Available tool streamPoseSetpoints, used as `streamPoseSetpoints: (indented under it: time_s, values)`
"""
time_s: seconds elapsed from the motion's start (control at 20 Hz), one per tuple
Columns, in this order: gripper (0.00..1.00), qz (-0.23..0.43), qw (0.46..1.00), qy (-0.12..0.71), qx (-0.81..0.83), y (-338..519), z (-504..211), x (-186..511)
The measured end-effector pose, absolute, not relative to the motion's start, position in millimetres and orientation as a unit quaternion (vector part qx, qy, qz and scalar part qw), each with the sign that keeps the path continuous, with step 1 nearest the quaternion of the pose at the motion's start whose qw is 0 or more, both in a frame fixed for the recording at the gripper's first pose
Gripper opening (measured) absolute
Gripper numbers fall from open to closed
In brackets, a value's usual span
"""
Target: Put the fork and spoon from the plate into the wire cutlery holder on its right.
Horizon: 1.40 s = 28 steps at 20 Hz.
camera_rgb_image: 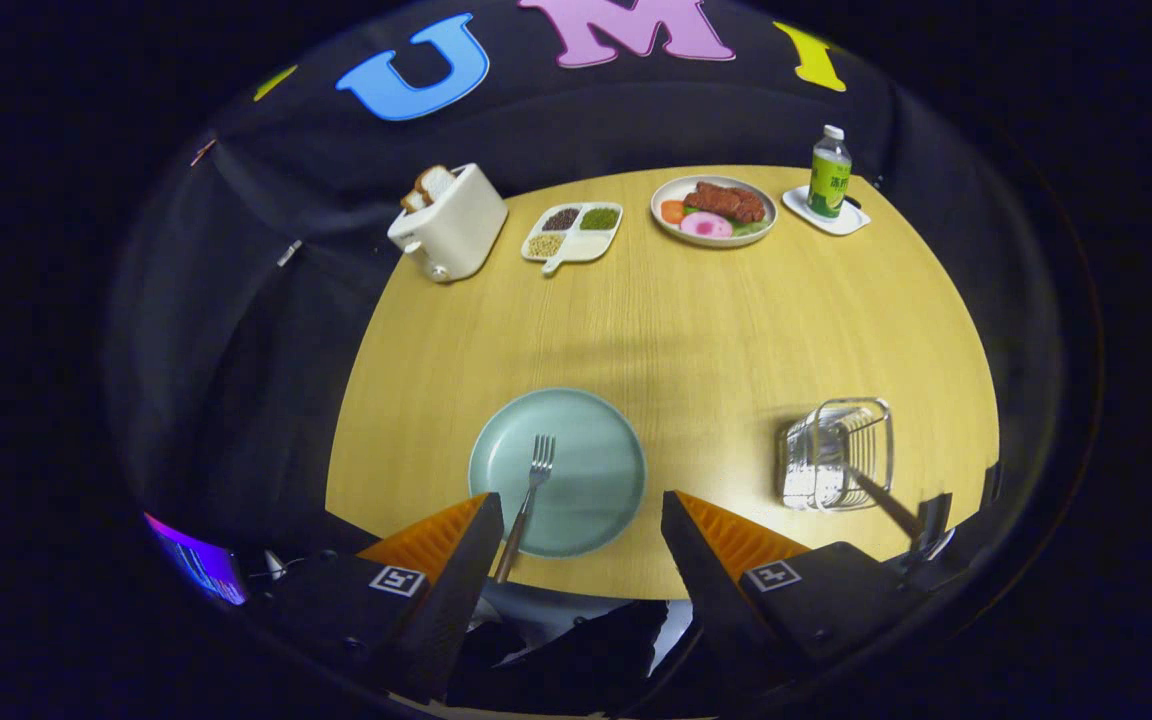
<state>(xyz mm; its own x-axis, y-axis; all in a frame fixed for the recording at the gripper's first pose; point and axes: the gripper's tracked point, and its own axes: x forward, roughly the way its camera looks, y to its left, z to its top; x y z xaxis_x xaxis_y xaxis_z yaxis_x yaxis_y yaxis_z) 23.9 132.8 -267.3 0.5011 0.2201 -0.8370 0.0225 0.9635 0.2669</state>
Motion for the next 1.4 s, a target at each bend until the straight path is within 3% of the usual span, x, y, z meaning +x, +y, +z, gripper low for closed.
streamPoseSetpoints:
  time_s: [0.35,0.5,0.95,1.15,1.35,1.4]
  values:
    - [0.97,0.029,0.807,0.57,0.148,195.8,-352.3,18.0]
    - [0.87,0.012,0.795,0.591,0.136,203.7,-378.9,27.4]
    - [0.87,-0.037,0.741,0.649,0.169,219.9,-429.0,17.4]
    - [0.74,-0.039,0.737,0.657,0.154,220.4,-431.9,20.0]
    - [0.41,-0.036,0.729,0.667,0.151,216.1,-433.8,12.5]
    - [0.28,-0.033,0.727,0.668,0.156,215.9,-432.7,11.6]
